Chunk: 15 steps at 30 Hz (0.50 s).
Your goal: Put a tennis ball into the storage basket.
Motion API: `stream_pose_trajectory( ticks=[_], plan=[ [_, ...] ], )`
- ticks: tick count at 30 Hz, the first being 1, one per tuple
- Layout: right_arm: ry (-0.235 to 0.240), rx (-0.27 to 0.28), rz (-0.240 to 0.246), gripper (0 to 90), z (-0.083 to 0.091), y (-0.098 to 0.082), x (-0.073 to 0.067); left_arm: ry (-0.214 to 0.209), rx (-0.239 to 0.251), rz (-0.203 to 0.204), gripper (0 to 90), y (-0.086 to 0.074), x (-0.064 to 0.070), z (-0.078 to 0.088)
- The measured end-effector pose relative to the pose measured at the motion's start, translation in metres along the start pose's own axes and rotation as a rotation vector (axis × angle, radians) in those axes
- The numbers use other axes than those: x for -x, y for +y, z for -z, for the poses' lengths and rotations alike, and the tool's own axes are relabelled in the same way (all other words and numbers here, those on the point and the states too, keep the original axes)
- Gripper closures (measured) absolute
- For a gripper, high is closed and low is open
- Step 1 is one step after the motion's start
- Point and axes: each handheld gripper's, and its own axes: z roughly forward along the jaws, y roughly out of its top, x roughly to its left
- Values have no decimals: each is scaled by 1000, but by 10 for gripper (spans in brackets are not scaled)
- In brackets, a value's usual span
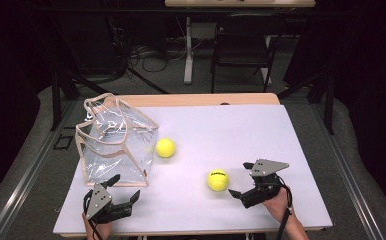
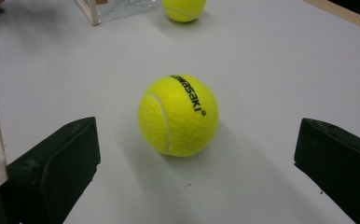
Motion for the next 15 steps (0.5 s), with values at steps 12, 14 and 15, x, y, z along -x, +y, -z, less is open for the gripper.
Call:
stream_pose_trajectory(
  ticks=[12, 14, 15],
  plan=[
    [44, -96, 24, 0, -14, 17, -2, -2, -13, -15, 157, 1, 1, 0],
    [48, -111, 24, 0, -17, 19, -2, -4, -14, -18, 158, 1, 2, -1],
    [48, -114, 26, 0, -17, 20, -3, -4, -14, -18, 158, 1, 2, -1]
  ],
)
